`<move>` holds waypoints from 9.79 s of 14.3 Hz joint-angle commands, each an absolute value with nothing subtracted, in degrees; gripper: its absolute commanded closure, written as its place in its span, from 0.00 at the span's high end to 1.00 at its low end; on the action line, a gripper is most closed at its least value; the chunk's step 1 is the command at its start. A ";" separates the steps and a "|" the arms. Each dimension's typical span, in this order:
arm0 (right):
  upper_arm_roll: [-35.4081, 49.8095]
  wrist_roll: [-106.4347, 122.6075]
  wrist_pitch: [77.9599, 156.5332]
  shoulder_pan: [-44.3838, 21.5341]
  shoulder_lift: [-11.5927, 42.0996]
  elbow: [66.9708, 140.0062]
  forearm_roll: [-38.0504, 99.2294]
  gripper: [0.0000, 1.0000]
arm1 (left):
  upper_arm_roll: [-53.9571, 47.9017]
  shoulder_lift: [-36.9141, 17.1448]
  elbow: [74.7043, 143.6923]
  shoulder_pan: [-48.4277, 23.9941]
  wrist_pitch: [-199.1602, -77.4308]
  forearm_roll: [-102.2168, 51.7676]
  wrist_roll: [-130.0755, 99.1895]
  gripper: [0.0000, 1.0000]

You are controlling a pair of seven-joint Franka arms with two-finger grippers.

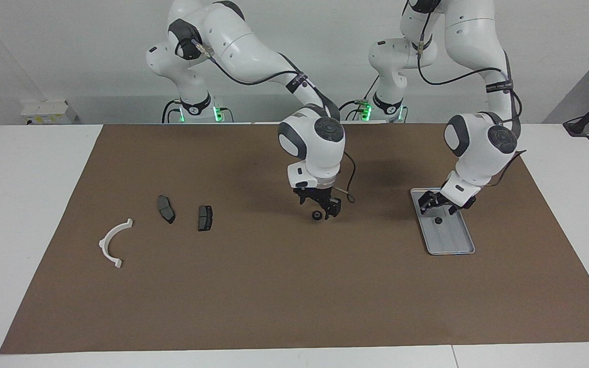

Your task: Place bearing gear from tray to pile

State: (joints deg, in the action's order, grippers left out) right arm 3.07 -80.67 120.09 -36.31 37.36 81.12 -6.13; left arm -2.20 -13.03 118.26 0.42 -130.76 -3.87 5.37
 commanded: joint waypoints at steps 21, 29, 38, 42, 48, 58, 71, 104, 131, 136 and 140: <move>3.25 -82.27 123.66 -36.74 38.23 83.94 -5.45 0.73 | -1.49 -15.38 119.62 1.93 -135.35 -0.97 4.22 0.97; 3.25 -82.35 124.45 -37.00 38.23 83.94 -5.45 0.49 | -1.49 -16.26 119.62 1.06 -136.84 -0.97 4.04 0.80; 3.25 -82.18 122.97 -36.91 38.23 83.67 -6.41 0.00 | -1.49 -16.26 119.44 0.79 -137.11 -0.97 3.25 0.08; 2.90 -77.45 115.07 -35.69 38.32 78.67 -6.42 0.00 | -1.49 -16.35 116.12 0.44 -133.53 -0.97 3.25 0.06; 3.25 -64.02 103.64 -29.54 32.89 74.27 -5.71 0.00 | -1.49 -15.47 106.09 -4.46 -120.95 -0.79 -4.00 0.06; 2.99 -19.38 92.02 -10.48 23.11 75.14 -2.37 0.00 | -1.93 -22.05 101.43 -31.11 -125.14 4.93 -44.82 0.06; 2.90 0.79 124.17 3.07 23.28 98.96 -3.08 0.00 | -1.58 -24.26 105.90 -32.96 -134.64 4.04 -45.88 0.07; 3.25 -42.66 107.93 -19.05 15.21 94.31 -2.38 1.00 | -0.18 -7.32 92.27 -2.81 -104.25 0.45 -9.41 1.00; 3.25 -79.37 118.30 -37.35 39.81 75.43 -7.82 1.00 | -0.09 2.81 95.19 -1.76 -91.93 0.79 -3.34 1.00; 3.16 -79.45 118.39 -37.70 44.02 70.05 -7.91 1.00 | -0.09 2.81 95.62 -2.37 -93.34 0.53 -2.55 1.00; 3.25 -79.37 117.34 -37.36 45.35 70.31 -8.26 1.00 | -0.18 2.81 95.71 -2.37 -93.51 0.26 -2.37 1.00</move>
State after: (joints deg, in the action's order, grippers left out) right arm 2.73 -78.13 118.15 -37.86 43.79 72.40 -6.64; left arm -0.17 3.44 96.70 -2.53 -93.55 1.07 -3.32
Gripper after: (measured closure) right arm 0.000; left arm 0.000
